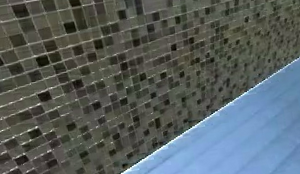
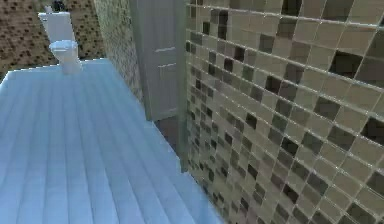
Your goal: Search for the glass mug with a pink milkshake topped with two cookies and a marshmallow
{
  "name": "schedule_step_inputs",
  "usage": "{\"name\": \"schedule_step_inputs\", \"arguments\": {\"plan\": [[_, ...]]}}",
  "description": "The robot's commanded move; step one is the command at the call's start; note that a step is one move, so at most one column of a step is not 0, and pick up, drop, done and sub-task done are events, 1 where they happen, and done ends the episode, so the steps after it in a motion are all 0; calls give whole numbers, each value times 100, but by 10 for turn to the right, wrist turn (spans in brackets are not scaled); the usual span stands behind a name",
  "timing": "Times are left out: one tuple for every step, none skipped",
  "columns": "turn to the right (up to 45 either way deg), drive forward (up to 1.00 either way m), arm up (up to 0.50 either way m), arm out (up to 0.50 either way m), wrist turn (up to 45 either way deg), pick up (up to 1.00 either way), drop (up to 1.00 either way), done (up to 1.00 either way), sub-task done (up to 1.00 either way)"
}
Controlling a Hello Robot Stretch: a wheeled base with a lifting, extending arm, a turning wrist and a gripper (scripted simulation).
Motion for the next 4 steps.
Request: {"name": "schedule_step_inputs", "arguments": {"plan": [[450, 0, 0, 0, 0, 0, 0, 0, 0], [150, 0, 0, 0, 0, 0, 0, 0, 0], [0, 100, 0, 0, 0, 0, 0, 0, 0], [0, 30, 0, 0, 0, 0, 0, 0, 0]]}}
